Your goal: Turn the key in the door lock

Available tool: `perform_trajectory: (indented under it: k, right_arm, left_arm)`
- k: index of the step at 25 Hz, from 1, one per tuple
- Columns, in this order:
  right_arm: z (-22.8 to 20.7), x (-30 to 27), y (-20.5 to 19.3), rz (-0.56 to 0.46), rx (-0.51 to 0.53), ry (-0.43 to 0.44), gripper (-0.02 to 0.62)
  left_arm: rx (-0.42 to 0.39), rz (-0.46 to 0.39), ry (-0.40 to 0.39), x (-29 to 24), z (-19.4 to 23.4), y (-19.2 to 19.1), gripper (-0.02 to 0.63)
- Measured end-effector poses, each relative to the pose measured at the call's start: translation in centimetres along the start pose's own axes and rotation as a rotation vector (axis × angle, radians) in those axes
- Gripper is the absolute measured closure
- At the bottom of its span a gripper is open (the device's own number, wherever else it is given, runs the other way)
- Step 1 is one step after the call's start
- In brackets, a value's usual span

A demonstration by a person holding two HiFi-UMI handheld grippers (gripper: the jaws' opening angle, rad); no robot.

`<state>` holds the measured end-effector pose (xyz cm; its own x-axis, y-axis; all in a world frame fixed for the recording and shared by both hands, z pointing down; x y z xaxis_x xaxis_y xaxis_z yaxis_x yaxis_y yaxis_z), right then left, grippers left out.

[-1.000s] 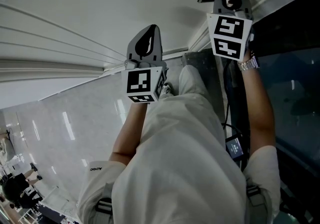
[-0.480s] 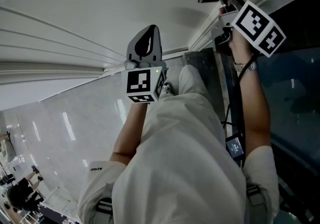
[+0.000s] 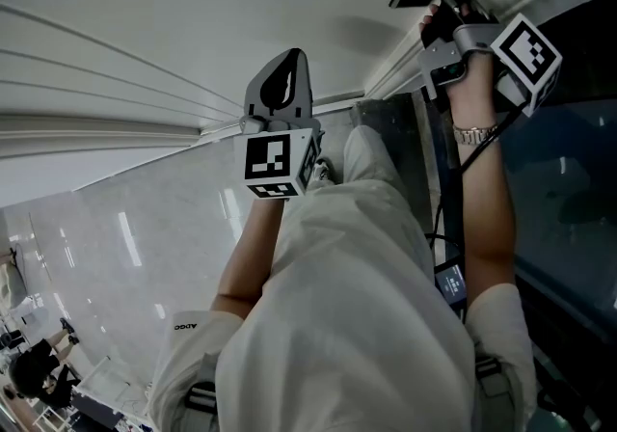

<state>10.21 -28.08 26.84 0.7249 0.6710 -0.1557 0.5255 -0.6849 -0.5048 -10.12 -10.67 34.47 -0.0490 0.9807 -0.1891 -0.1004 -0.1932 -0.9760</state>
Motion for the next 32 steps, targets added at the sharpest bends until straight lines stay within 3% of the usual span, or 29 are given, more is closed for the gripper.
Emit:
perform_trajectory:
  k: [6, 10, 16, 19, 24, 30, 32]
  right_arm:
    - [0.1, 0.2, 0.2, -0.019, -0.107, 0.028, 0.578]
    - [-0.3, -0.2, -0.1, -0.012, -0.092, 0.045, 0.577]
    - [-0.3, -0.1, 0.2, -0.022, 0.150, 0.045, 0.566]
    - [-0.4, 0.3, -1.5, -0.050, 0.299, 0.041, 0.566]
    - [-3.6, 0.6, -7.2, -0.036, 0.494, 0.035, 0.568]
    - [-4.0, -0.1, -15.5, 0.086, 0.850, 0.063, 0.592]
    - [-3.5, -0.3, -18.0, 0.144, 0.913, 0.103, 0.592]
  left_arm:
    - [0.006, 0.009, 0.012, 0.3, 0.3, 0.1, 0.598]
    - [0.002, 0.007, 0.004, 0.1, 0.4, -0.4, 0.598]
    - [0.000, 0.017, 0.016, -0.5, 0.3, -0.3, 0.598]
    - [0.005, 0.015, 0.036, 0.1, 0.9, -0.5, 0.598]
    - [-0.004, 0.030, 0.054, 0.4, 2.3, -2.5, 0.598]
    - [-0.001, 0.042, 0.129, 2.4, 4.0, -5.5, 0.598]
    - [-0.003, 0.047, 0.151, 3.3, 4.2, -6.1, 0.598]
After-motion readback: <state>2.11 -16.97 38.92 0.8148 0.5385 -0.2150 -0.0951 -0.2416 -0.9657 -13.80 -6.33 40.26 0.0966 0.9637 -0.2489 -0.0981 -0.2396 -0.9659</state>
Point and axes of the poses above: the fingertips, and each gripper's own axes: x backward along the fingers, z to its left, y out of its top, the point moved 6 cm from there along x, backward along the fingers, and after that the axes turned 6 degrees about z, right-handed, at the moved point
